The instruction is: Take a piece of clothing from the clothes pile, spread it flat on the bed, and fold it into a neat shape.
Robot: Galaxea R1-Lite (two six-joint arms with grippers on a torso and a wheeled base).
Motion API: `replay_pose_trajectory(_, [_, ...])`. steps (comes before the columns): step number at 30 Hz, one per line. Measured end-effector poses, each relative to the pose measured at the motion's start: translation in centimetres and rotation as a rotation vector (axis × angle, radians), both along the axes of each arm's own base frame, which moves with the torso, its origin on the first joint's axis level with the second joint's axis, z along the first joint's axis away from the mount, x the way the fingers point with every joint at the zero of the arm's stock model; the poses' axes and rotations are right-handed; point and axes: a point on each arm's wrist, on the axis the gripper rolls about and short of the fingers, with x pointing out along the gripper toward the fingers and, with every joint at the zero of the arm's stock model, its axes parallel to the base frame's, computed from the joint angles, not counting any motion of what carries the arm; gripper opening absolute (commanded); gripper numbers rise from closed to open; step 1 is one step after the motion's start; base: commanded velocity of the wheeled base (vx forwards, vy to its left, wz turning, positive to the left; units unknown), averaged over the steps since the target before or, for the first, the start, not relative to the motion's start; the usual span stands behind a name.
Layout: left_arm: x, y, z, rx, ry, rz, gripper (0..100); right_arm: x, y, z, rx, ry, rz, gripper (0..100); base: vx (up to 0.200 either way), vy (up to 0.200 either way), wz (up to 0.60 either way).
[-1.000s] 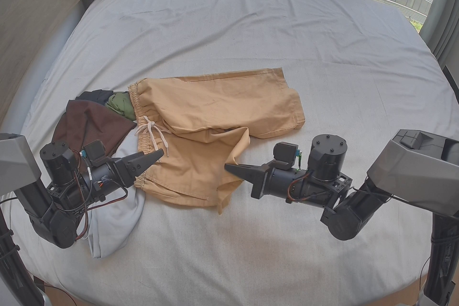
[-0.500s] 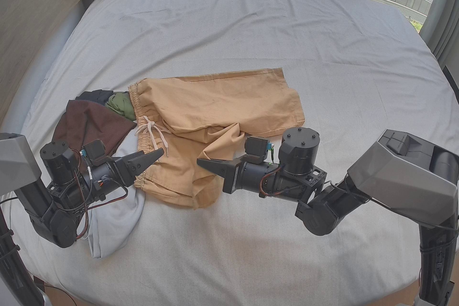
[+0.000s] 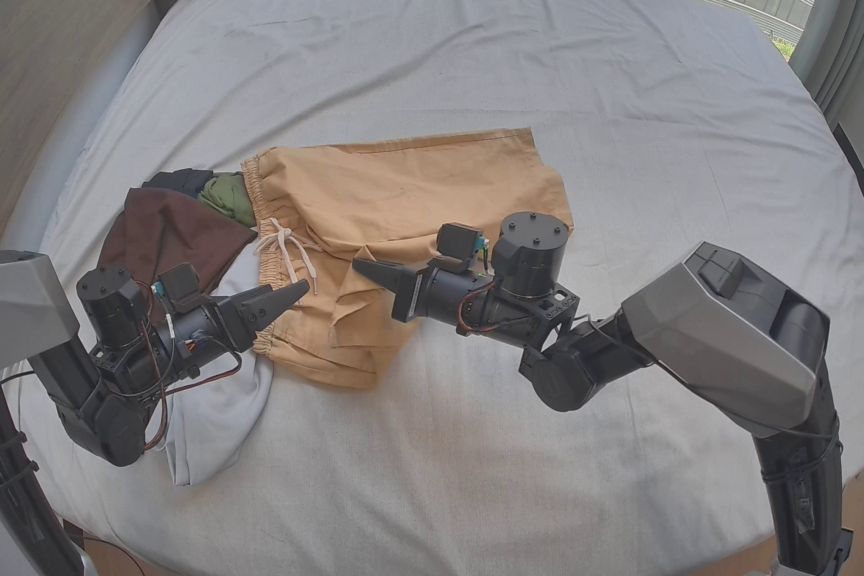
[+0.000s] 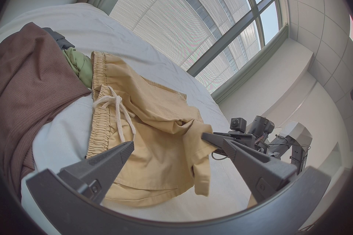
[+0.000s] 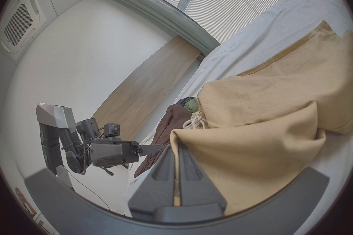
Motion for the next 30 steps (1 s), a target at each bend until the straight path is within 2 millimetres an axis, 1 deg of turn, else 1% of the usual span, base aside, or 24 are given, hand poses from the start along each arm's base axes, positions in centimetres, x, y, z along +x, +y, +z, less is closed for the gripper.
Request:
replay_pose_trajectory(7, [0.0,0.0,0.0,0.0,-0.002,0.0,100,1.2,0.9,-0.8,0.009,-0.003,-0.012,0,0.0,0.0,0.0])
replay_pose_trajectory(13, [0.1,0.0,0.0,0.0,-0.003,0.0,100,2.2,1.6,-0.7,0.035,-0.029,-0.058,0,0.0,0.0,0.0])
replay_pose_trajectory(19, [0.1,0.0,0.0,0.0,-0.002,-0.001,100,2.6,2.0,-1.3,0.039,-0.03,-0.085,0,0.0,0.0,0.0])
replay_pose_trajectory(30, [0.1,-0.1,-0.1,0.001,0.002,-0.002,100,3.3,2.0,-0.5,0.07,-0.054,-0.149,0,0.0,0.0,0.0])
